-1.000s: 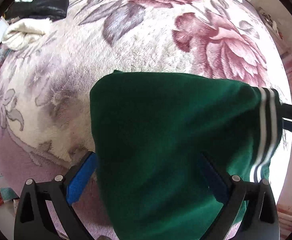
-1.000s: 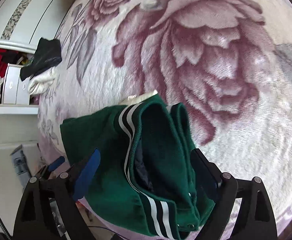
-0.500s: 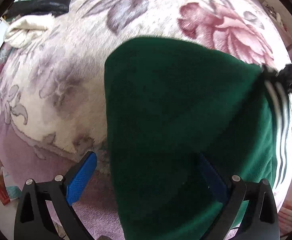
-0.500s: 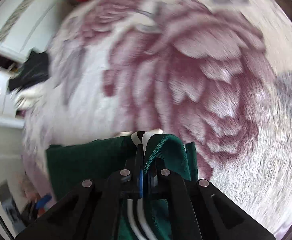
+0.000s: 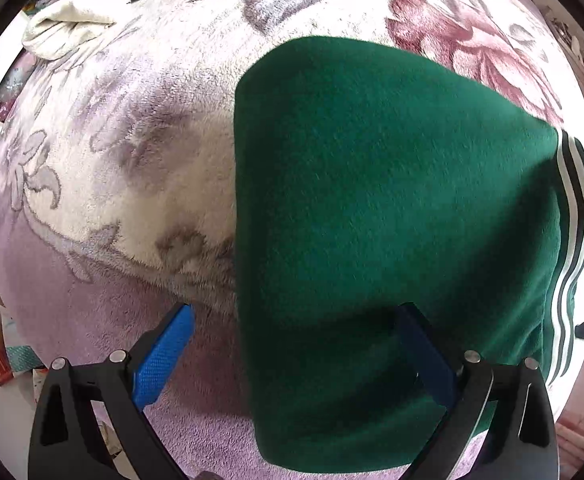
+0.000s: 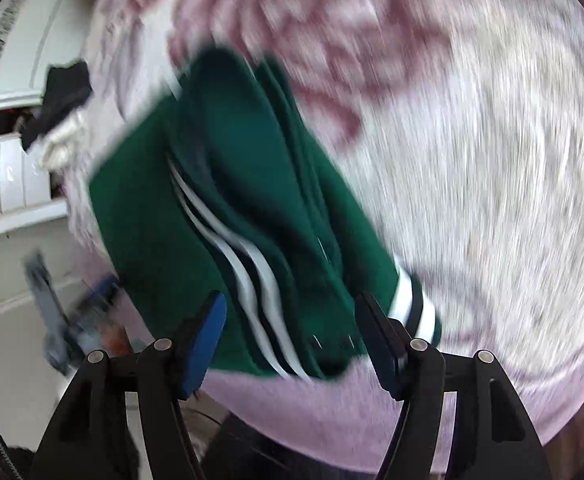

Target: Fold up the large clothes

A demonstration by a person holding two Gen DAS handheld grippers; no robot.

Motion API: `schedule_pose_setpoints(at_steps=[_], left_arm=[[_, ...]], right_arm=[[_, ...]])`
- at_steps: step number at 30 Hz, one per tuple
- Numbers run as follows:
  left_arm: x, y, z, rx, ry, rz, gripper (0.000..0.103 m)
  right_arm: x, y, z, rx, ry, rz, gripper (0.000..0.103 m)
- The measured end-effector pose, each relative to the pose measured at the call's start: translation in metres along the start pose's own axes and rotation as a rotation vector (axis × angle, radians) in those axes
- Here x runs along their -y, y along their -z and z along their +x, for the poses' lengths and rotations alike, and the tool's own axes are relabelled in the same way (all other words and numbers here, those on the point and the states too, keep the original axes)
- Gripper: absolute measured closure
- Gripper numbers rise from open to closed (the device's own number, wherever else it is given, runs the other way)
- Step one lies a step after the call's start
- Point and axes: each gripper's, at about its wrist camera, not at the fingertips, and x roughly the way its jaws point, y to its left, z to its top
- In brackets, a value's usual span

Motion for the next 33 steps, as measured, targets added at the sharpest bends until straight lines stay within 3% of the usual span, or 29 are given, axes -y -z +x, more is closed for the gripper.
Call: schedule_pose_setpoints(at_steps=[2, 4, 5, 8, 12, 15, 18, 20, 23, 25, 28, 30, 33], left_arm=[[0.005, 0.003, 0.001, -0.008, -0.004, 0.02, 0.0], [0.009, 0.005, 0.001, -0.009, -0.005, 0.037, 0.0], [0.011, 0.005, 0.0, -0.005, -0.007, 0.046, 0.0], [0.016, 0.005, -0.003, 0.0, -0.008, 0.062, 0.0], [0.016, 0.004, -0.009, 0.013, -0.003, 0.059, 0.0], [0.013, 0.002, -0.013, 0.021, 0.021, 0.041, 0.0], [0.014, -0.002, -0.01, 0.018, 0.011, 0.043, 0.0], [0.017, -0.008, -0.008, 0.026, 0.001, 0.045, 0.0], [0.017, -0.023, -0.007, 0.055, -0.023, 0.049, 0.0], [0.014, -0.038, -0.007, 0.079, -0.029, 0.043, 0.0], [0.009, -0.063, -0.003, 0.105, -0.032, 0.025, 0.0], [0.008, -0.077, 0.001, 0.111, -0.028, 0.021, 0.0], [0.016, -0.089, 0.008, 0.105, -0.034, 0.05, 0.0]], right_arm=[[-0.001, 0.01, 0.017, 0.014, 0.012, -0.033, 0.036], [-0.012, 0.016, 0.024, 0.042, 0.063, -0.089, 0.079], [-0.016, 0.019, 0.025, 0.045, 0.04, -0.079, 0.092], [-0.033, 0.031, 0.007, 0.134, 0.103, -0.077, 0.094], [-0.035, 0.047, -0.044, 0.254, 0.078, -0.003, 0.095], [-0.022, 0.044, -0.051, 0.282, 0.159, 0.005, 0.095], [0.016, 0.022, -0.001, 0.164, 0.202, 0.078, 0.095], [0.026, 0.01, 0.027, 0.073, 0.169, 0.109, 0.093], [0.017, -0.002, 0.016, 0.036, 0.141, 0.095, 0.091], [0.012, -0.006, -0.001, 0.06, 0.117, 0.082, 0.087], [0.003, -0.018, -0.024, 0.134, 0.083, 0.065, 0.067], [-0.006, -0.036, -0.033, 0.19, -0.002, 0.045, 0.05], [-0.023, -0.066, -0.033, 0.233, -0.099, 0.016, 0.047]])
